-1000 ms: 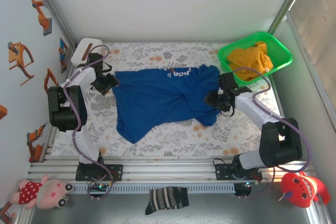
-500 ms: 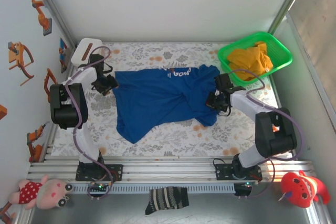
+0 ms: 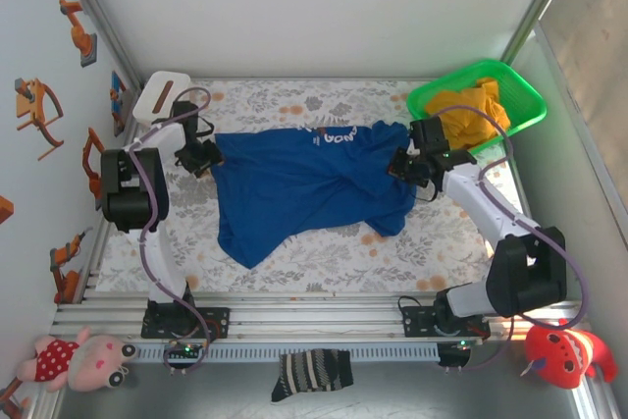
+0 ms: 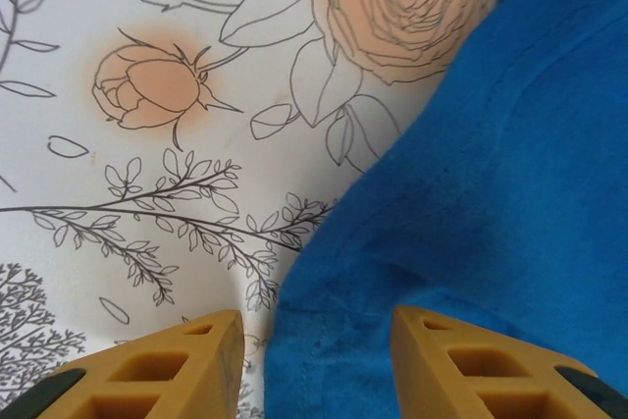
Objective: Fold the inside-out t-shirt
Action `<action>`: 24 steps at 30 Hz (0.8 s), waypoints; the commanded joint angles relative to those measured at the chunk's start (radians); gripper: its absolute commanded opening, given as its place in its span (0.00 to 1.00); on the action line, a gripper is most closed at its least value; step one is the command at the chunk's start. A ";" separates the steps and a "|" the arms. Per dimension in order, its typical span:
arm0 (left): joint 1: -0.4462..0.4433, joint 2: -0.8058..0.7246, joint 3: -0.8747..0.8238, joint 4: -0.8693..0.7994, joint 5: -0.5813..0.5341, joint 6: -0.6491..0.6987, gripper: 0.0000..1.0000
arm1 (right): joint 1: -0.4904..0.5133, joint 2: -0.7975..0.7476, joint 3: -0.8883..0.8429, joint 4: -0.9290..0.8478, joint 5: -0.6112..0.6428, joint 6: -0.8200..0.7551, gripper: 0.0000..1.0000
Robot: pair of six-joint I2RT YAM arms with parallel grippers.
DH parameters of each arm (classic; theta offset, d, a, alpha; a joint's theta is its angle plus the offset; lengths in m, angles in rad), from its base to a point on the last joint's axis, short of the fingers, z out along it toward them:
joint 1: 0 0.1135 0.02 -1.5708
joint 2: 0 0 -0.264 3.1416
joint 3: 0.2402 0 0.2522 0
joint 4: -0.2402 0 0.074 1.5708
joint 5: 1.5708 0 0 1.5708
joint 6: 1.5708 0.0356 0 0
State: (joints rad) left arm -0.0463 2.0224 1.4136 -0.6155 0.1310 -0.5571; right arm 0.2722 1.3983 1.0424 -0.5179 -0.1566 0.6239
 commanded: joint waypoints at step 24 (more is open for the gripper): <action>0.087 -0.386 0.298 0.042 0.194 -0.131 0.00 | -0.236 -0.069 0.621 -0.174 -0.154 -0.018 0.00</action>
State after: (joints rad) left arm 0.0193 1.7390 1.6981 -0.6250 0.2687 -0.6079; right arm 0.0719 1.3888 1.5936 -0.6582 -0.2714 0.6018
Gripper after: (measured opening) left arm 0.042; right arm 0.047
